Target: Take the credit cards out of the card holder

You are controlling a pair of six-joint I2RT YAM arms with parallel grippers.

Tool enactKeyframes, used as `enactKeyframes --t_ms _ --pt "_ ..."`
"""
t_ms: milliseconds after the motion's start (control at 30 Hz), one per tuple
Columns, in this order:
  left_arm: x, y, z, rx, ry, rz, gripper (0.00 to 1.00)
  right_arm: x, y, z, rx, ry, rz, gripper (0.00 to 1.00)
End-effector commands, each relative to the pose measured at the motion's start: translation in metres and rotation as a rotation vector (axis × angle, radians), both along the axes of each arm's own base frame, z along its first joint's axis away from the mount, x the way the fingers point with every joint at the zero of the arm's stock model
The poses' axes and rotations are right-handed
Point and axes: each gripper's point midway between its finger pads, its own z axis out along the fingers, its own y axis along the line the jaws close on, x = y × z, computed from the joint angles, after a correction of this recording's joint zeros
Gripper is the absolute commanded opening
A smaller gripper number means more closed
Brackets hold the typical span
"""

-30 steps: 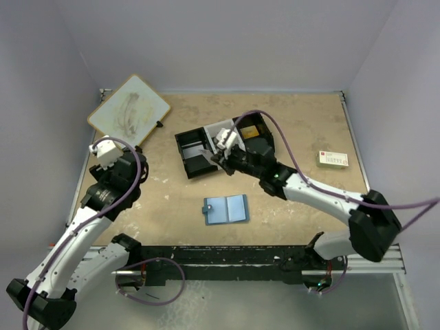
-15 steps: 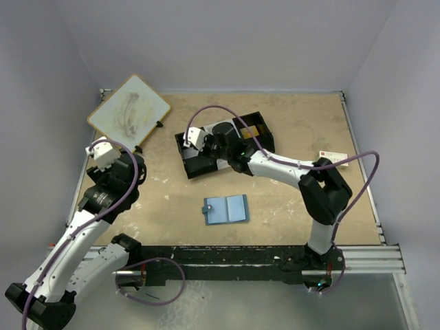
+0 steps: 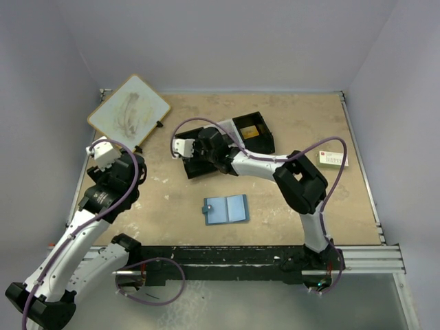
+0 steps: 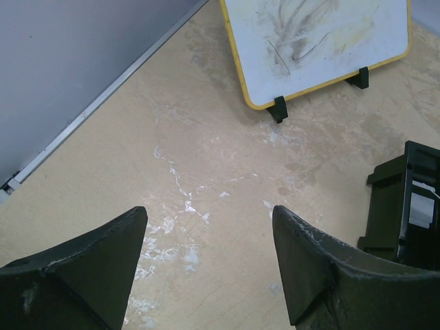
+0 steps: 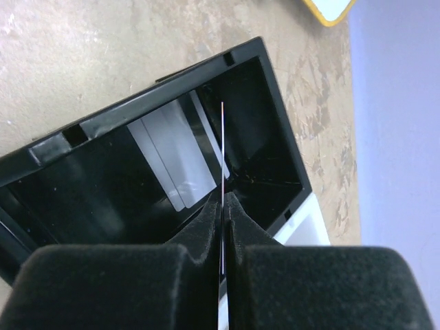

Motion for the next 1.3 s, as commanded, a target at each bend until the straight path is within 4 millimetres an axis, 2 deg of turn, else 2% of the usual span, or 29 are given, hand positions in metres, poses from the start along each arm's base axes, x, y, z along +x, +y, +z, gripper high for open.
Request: enactKeyframes --t_ms 0,200,467,833,1067,1167,1267 --pt "0.000 0.005 0.011 0.002 -0.044 0.027 0.71 0.017 0.008 0.031 0.009 -0.135 0.012 0.00" --pt "-0.006 0.011 0.018 -0.008 -0.082 0.054 0.71 0.021 0.013 0.032 0.018 -0.148 0.019 0.00" --pt "-0.011 0.016 0.024 -0.017 -0.111 0.069 0.72 0.024 0.021 0.019 -0.001 -0.122 0.038 0.00" --pt "-0.014 0.017 0.027 -0.030 -0.133 0.066 0.73 0.031 0.028 -0.010 -0.097 -0.079 0.064 0.01" --pt "-0.013 0.016 0.025 -0.026 -0.123 0.065 0.73 0.031 0.029 -0.024 -0.139 -0.052 0.079 0.05" --pt "-0.013 0.016 0.025 -0.026 -0.123 0.063 0.73 0.028 0.029 -0.035 -0.173 0.004 0.085 0.08" --pt "-0.013 0.015 0.024 -0.027 -0.122 0.061 0.73 0.025 0.030 -0.038 -0.174 0.038 0.087 0.13"
